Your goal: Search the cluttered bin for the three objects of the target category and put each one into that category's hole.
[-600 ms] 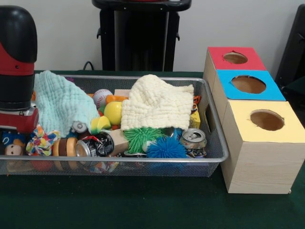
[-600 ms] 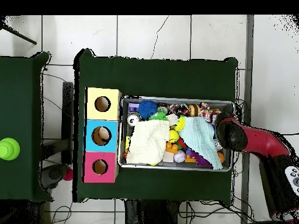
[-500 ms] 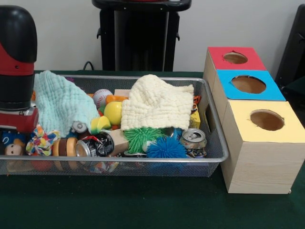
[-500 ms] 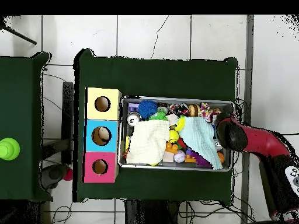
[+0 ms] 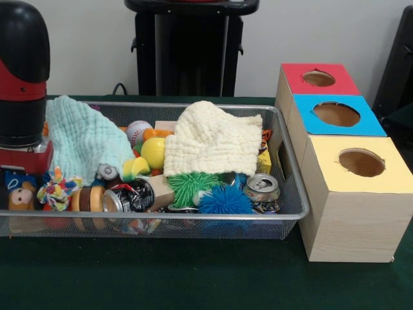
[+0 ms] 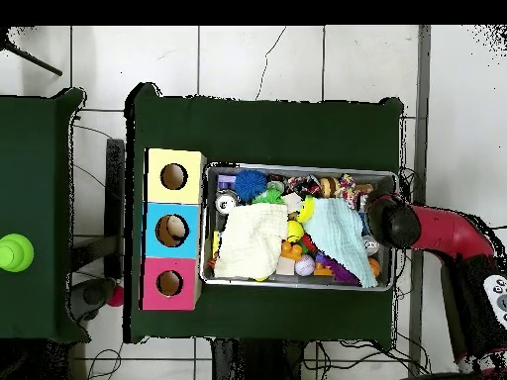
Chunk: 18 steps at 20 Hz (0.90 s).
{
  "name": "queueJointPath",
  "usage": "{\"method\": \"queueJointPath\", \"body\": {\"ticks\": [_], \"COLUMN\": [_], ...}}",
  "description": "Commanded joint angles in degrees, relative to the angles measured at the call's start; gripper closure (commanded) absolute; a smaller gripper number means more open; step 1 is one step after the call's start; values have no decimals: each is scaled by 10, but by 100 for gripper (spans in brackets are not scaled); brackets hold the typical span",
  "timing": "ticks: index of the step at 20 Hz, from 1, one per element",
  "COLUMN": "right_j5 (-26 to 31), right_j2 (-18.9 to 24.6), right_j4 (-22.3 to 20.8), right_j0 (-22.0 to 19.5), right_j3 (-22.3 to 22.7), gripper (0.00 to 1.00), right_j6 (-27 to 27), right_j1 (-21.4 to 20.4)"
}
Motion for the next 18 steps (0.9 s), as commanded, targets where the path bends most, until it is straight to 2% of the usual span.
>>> {"method": "queueJointPath", "body": {"ticks": [1,14,18], "right_j5": [72,52,65], "right_j2": [-2,20,28], "right_j4": [-59,-74,-65], "right_j0": [7,-15,-22], "right_j3": [-21,-108,-121], "gripper": [0,0,0], "right_j6": [-147,-167,-169], "right_j1": [15,133,153]}}
